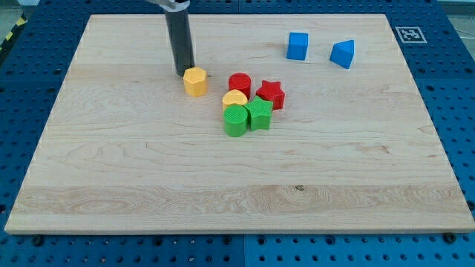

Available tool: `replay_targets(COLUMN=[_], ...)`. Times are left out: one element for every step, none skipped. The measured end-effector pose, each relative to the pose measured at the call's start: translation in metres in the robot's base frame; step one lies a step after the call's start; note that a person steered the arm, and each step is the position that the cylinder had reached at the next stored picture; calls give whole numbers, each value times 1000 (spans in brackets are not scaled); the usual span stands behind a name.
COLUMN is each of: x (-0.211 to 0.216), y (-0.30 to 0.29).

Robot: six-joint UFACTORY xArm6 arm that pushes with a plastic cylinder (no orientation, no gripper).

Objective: Place yellow heart left side of red circle

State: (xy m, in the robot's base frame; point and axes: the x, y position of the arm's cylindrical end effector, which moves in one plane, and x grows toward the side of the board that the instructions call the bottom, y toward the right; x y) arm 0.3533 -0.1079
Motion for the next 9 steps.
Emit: replay_targets(x=[16, 40, 49, 49, 47, 41, 32, 39, 39], y=[-16, -9, -8, -3, -1, -1, 12, 31, 31])
